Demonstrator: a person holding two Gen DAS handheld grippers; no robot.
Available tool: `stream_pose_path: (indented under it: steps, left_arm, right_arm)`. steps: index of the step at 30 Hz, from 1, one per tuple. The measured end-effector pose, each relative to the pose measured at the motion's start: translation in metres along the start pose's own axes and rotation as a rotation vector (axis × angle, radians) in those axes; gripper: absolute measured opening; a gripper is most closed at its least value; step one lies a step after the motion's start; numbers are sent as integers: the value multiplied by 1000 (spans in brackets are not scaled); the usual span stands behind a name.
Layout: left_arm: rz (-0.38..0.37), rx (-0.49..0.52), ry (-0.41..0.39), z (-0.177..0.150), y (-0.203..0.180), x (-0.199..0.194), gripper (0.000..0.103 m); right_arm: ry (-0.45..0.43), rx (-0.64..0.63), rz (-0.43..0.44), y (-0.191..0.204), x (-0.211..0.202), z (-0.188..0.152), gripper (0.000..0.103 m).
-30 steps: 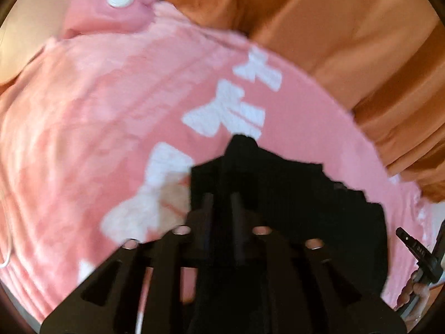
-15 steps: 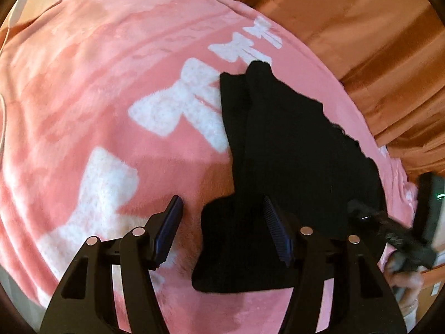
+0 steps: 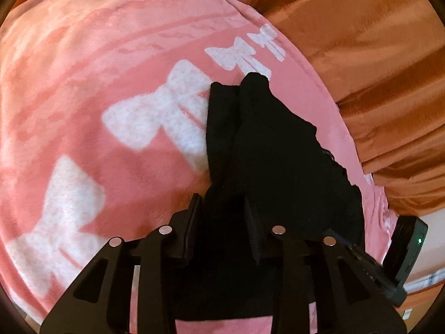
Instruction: Fold small clothes
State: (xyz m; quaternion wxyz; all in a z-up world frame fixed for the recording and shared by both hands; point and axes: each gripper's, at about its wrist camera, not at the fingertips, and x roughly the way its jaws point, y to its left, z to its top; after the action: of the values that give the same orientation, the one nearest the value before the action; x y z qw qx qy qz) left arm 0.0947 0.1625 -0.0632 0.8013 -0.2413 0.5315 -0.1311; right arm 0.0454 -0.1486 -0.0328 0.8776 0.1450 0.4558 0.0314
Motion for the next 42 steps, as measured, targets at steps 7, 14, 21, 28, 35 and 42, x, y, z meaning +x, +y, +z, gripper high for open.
stream_pose_path:
  steps: [7, 14, 21, 28, 35, 42]
  left_arm:
    - [-60, 13, -33, 4, -24, -11, 6]
    - [-256, 262, -144, -13, -138, -45, 6]
    - [-294, 487, 16, -77, -245, 39, 8]
    - [-260, 615, 63, -127, -255, 41, 51]
    - [-153, 686, 1, -137, -205, 0, 77]
    - [1, 816, 56, -163, -179, 29, 77]
  right_arm:
    - [8, 15, 22, -5, 3, 3, 13]
    - [12, 89, 116, -30, -5, 4, 11]
    - [-144, 305, -4, -131, -85, -11, 25]
    - [-164, 432, 13, -184, -109, -26, 26]
    - [-105, 342, 151, -156, -96, -17, 61]
    - [-14, 463, 229, -147, -58, -11, 62]
